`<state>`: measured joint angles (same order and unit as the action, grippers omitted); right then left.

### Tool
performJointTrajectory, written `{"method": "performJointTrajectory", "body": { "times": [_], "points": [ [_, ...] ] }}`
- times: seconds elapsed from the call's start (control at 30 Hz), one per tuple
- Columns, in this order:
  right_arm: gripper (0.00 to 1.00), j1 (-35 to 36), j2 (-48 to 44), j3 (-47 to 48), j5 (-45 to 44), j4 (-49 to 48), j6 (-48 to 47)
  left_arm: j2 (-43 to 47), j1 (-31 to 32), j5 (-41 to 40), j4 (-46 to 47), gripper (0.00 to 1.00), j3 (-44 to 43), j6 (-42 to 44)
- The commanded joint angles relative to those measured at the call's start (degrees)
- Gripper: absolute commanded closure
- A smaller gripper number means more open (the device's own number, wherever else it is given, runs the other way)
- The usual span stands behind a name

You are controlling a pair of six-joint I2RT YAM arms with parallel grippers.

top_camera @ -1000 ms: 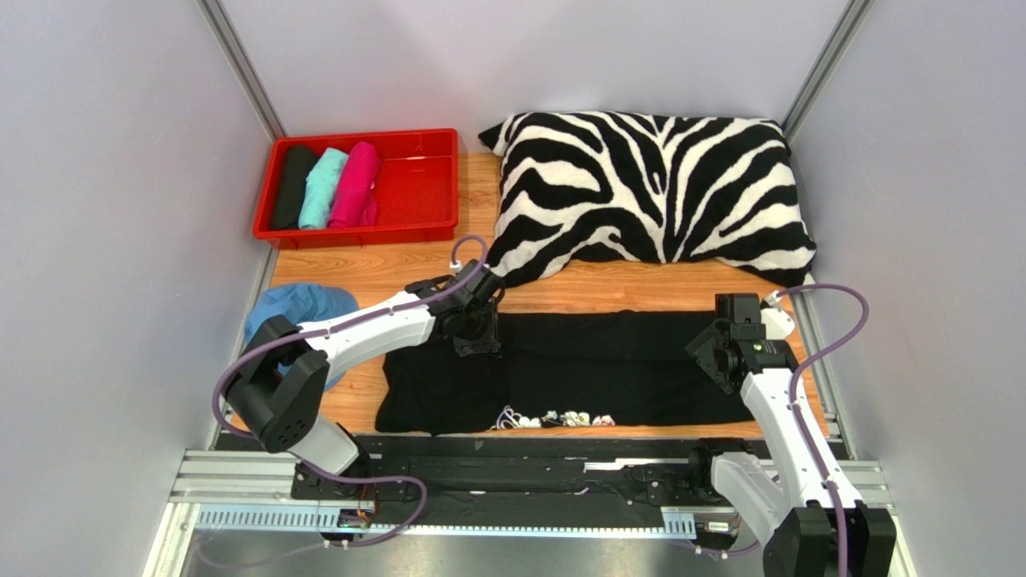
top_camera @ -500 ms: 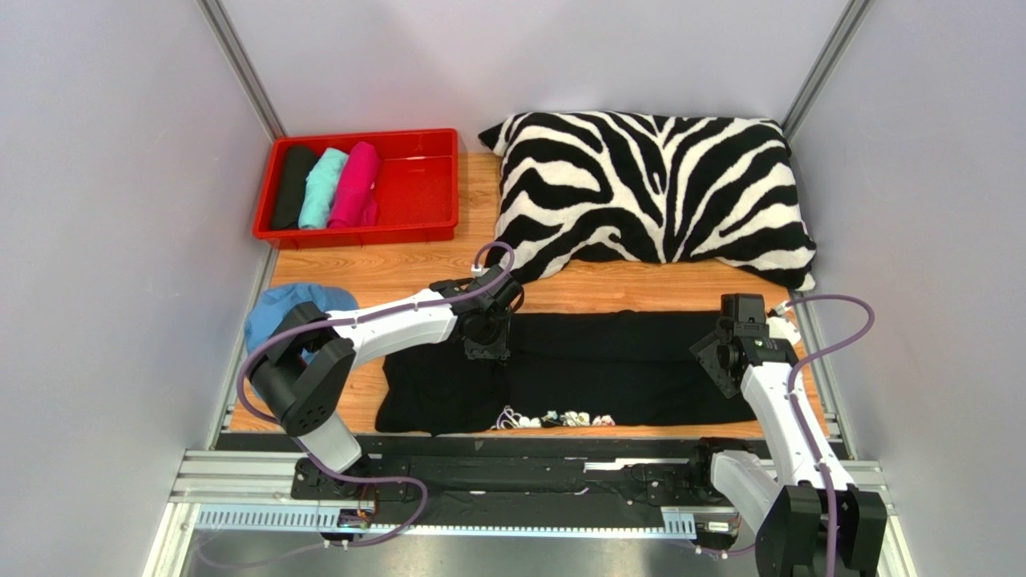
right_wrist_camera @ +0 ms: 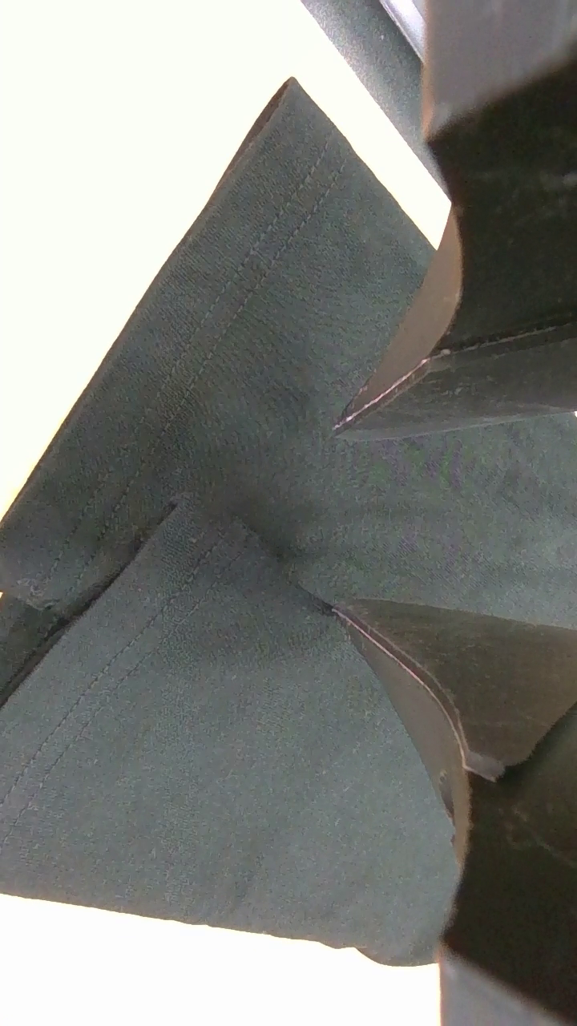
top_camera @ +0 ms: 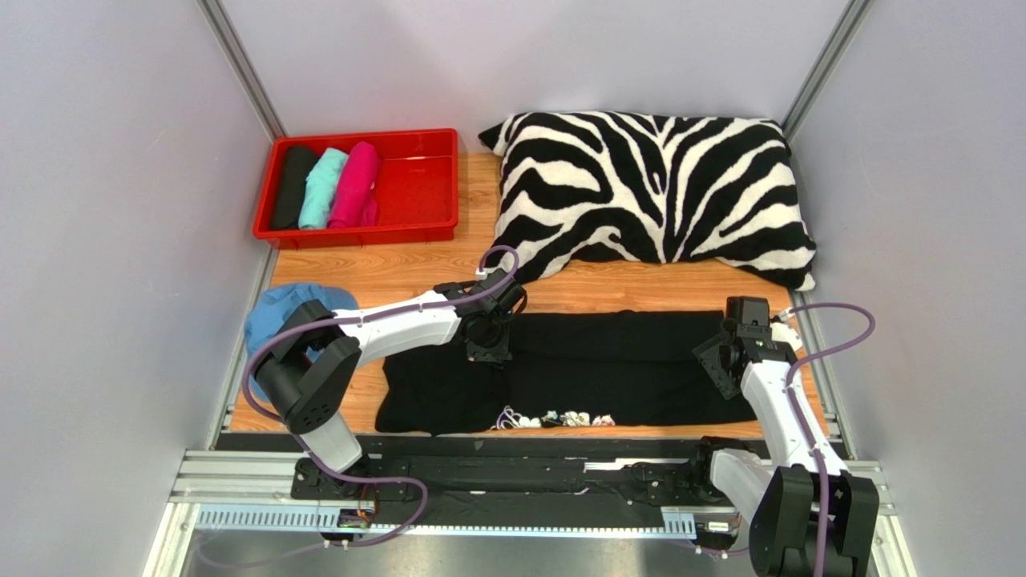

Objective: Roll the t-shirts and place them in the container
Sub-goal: Fold the T-shirt at the center of the board.

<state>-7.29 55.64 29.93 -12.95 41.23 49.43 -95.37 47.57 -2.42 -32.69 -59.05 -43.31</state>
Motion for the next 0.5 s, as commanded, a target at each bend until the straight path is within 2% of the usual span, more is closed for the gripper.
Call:
{"method": "performJointTrajectory", "body": {
  "times": [0.0,0.27,0.47],
  "points": [
    [0.45,-0.53,-1.4,1.97,0.73,-1.25,-0.21,3.35,0.33,1.53,1.57,1.0,0.6,0.51],
    [0.45,-0.62,-4.13,4.61,-1.02,2.1,0.58,5.64,0.33,2.06,2.19,1.0,0.6,1.65],
    [0.47,-1.24,-0.19,5.66,-2.25,0.96,1.28,6.16,0.33,4.79,3.07,1.0,1.12,2.09]
  ]
}}
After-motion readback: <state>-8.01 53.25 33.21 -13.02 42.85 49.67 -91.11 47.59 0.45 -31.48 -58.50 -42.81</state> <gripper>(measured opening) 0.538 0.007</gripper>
